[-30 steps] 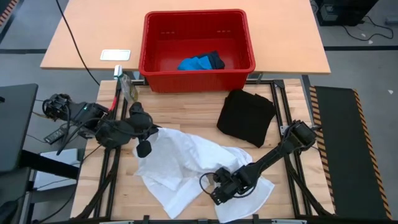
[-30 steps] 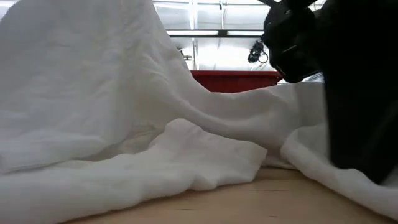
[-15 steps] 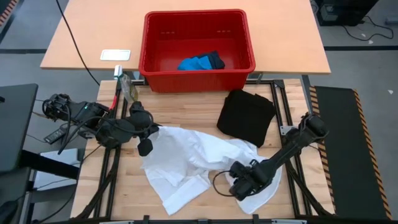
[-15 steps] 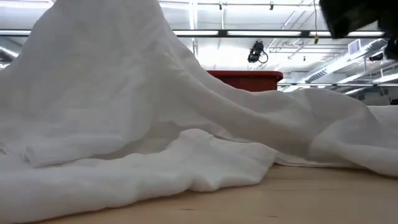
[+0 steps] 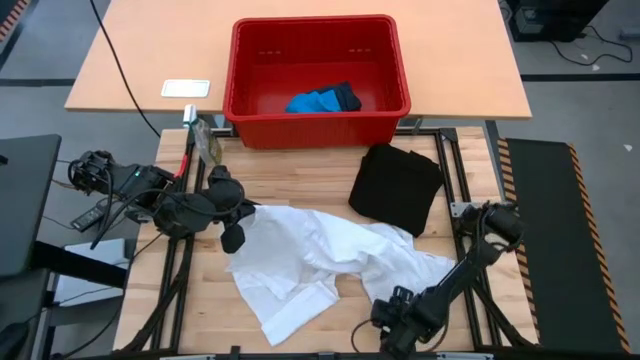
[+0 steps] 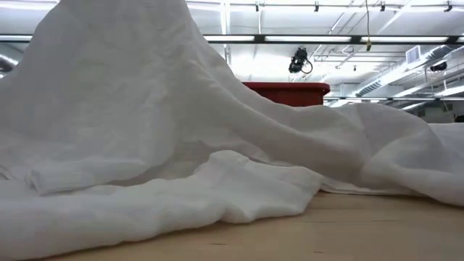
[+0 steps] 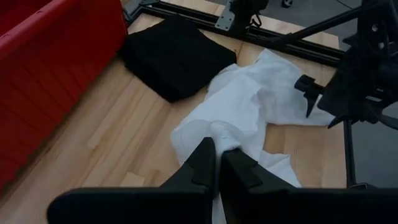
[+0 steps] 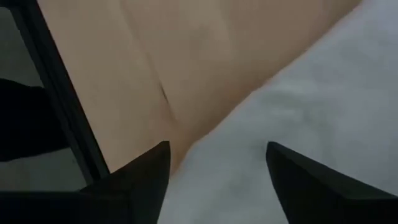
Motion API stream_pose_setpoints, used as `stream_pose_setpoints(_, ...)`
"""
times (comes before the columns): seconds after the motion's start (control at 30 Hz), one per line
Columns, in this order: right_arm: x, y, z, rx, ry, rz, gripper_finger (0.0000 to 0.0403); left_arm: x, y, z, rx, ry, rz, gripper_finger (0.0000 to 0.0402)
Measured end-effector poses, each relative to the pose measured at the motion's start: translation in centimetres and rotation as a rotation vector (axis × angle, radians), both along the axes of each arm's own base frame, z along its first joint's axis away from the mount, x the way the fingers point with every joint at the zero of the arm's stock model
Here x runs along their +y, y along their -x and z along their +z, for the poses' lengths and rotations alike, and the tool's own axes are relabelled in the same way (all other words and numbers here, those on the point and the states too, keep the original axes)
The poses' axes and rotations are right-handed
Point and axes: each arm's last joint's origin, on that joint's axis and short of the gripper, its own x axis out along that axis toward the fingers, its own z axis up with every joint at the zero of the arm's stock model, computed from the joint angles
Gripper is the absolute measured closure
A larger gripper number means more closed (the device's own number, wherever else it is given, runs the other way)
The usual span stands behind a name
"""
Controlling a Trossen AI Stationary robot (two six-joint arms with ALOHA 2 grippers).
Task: Fold laundry
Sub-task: Fold the white polo shirt on the table
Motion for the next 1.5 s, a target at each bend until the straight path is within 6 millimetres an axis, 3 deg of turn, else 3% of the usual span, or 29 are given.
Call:
stream_pose_setpoints(0.17,1.0,0.6,-1.9,-0.003,0.061,-0.044,0.0113,0.0,0.0,0.0,0.000,0.000,0.002,0.0384)
stream_pose_setpoints(0.27,1.1,0.8,-2.3,0.013,0.074,-0.091,0.0138,0.0,0.0,0.0,0.001,0.000,0.002,0.0384)
stream_pose_setpoints(0.37,0.8,1.1,-2.0,0.024,0.088,-0.120,0.0205,-0.1,0.0,0.0,0.003,0.005,-0.008,0.0384)
stream_pose_setpoints(0.53,-0.2,1.5,-0.8,0.071,0.102,-0.127,0.0376,-0.1,0.4,-0.5,0.054,0.051,0.002,0.0378)
stream_pose_setpoints(0.63,-0.9,1.9,0.5,0.134,0.075,-0.106,0.0386,0.1,0.7,-0.8,0.087,0.062,0.029,0.0383)
stream_pose_setpoints(0.73,-1.2,2.1,4.4,0.148,-0.071,-0.042,0.0395,-0.1,1.2,-0.3,0.080,0.139,0.024,0.0396)
stream_pose_setpoints(0.87,-1.8,3.5,12.1,0.077,-0.203,0.030,0.0397,-0.8,2.7,2.4,0.067,0.349,-0.156,0.0395)
stream_pose_setpoints(1.03,-3.9,6.8,22.9,-0.161,-0.361,0.048,0.0399,-1.8,5.4,6.4,0.027,0.533,-0.424,0.0397)
stream_pose_setpoints(1.17,-5.7,9.7,28.9,-0.355,-0.423,0.007,0.0400,-2.1,8.0,9.4,-0.044,0.657,-0.547,0.0398)
stream_pose_setpoints(1.33,-7.3,12.2,33.1,-0.434,-0.460,0.012,0.0400,-2.9,9.8,11.2,-0.093,0.763,-0.670,0.0398)
stream_pose_setpoints(1.5,-10.2,12.8,33.5,-0.406,-0.253,-0.045,0.0400,-2.8,10.3,9.8,-0.003,0.659,-0.587,0.0399)
